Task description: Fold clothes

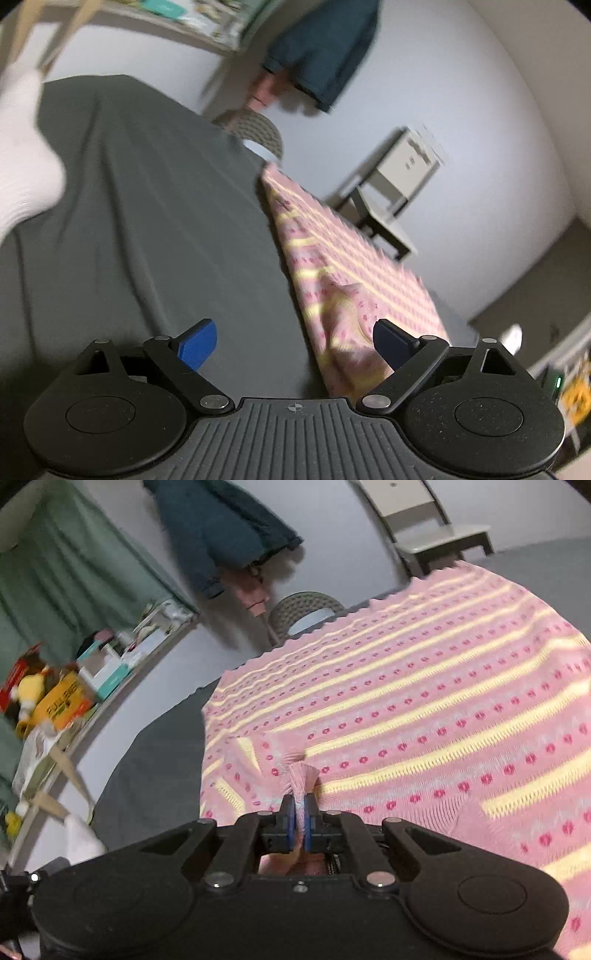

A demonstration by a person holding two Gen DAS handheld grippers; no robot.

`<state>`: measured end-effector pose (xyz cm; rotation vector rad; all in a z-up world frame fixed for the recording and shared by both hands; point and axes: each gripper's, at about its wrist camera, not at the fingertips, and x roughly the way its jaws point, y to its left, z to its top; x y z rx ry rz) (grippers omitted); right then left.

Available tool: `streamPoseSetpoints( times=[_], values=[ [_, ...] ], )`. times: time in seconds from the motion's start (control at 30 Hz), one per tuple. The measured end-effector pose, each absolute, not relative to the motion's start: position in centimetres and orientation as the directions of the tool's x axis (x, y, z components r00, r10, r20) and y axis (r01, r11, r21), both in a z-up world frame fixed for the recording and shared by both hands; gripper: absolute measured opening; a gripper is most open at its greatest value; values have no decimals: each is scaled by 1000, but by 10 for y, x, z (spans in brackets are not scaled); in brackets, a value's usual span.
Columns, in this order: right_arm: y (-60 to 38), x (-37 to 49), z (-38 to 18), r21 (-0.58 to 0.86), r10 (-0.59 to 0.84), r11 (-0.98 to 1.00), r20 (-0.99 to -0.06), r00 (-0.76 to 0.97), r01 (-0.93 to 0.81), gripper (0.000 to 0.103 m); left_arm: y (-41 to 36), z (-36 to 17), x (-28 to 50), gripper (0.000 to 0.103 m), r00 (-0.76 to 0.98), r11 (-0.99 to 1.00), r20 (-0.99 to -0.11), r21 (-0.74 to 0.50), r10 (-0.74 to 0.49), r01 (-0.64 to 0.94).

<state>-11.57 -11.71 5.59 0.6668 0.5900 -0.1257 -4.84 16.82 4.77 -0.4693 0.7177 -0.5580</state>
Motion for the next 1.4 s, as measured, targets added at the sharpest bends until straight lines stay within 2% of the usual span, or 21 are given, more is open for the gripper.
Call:
streamPoseSetpoints(
  times=[0.03,0.07,0.1,0.2,0.33,0.43,0.47,0.53,0.57,0.6,0.67,0.77,0.87,0.93,1.03,1.1,1.17,1.23,1.3,1.4],
  values=[
    [-118,-116,58,542,80,791,-552,830,284,23,164,49,-50,92,616,759,-484,-564,-622,324],
    [-117,-118,62,543,73,791,-543,837,283,39,161,49,-52,92,609,760,-488,-556,-625,335],
    [-117,-119,67,543,67,791,-534,843,281,47,157,50,-54,92,603,761,-491,-549,-629,346],
    [-110,-127,89,520,49,813,-511,858,263,51,152,51,-55,92,588,754,-494,-548,-641,363],
    [-97,-110,104,356,13,908,-552,834,222,51,153,52,-57,92,588,759,-498,-537,-637,368],
    [-81,-90,100,208,17,966,-640,768,152,49,155,52,-58,92,588,760,-500,-540,-636,363],
    [-76,-82,97,160,14,979,-673,740,127,45,156,52,-59,92,588,759,-499,-543,-636,360],
    [-66,-67,91,72,3,995,-731,682,73,31,159,53,-60,92,591,757,-496,-551,-636,351],
    [-68,-67,90,71,-2,994,-730,683,78,13,161,53,-60,92,593,756,-495,-555,-636,347],
    [-69,-68,88,70,-7,994,-729,685,84,6,162,53,-60,92,595,755,-492,-560,-635,342],
    [-72,-69,86,73,-16,992,-723,690,99,6,164,54,-60,92,601,752,-486,-569,-634,333],
    [-100,-99,102,238,-31,944,-624,781,227,6,167,54,-58,92,610,748,-477,-581,-633,321],
    [-134,-115,96,376,-57,847,-638,768,375,6,169,54,-56,92,616,742,-469,-595,-633,310],
    [-146,-115,83,359,-75,833,-679,730,420,6,171,53,-57,92,616,736,-466,-605,-635,302],
    [-164,-119,66,442,-7,784,-695,719,435,19,172,53,-58,92,614,735,-467,-608,-637,300],
    [-175,-125,63,502,-6,731,-673,740,463,41,170,53,-59,92,616,740,-470,-601,-633,302],
    [-190,-130,55,589,20,643,-652,758,490,48,168,53,-59,92,616,743,-472,-596,-630,304],
    [-207,-133,43,687,68,518,-626,777,509,48,166,53,-60,92,612,743,-475,-595,-633,307],
    [-216,-133,31,757,148,427,-598,788,494,42,163,52,-59,92,605,743,-480,-593,-635,310],
    [-214,-123,13,782,271,383,-603,750,491,41,158,51,-59,92,597,748,-490,-584,-635,316]
  ],
)
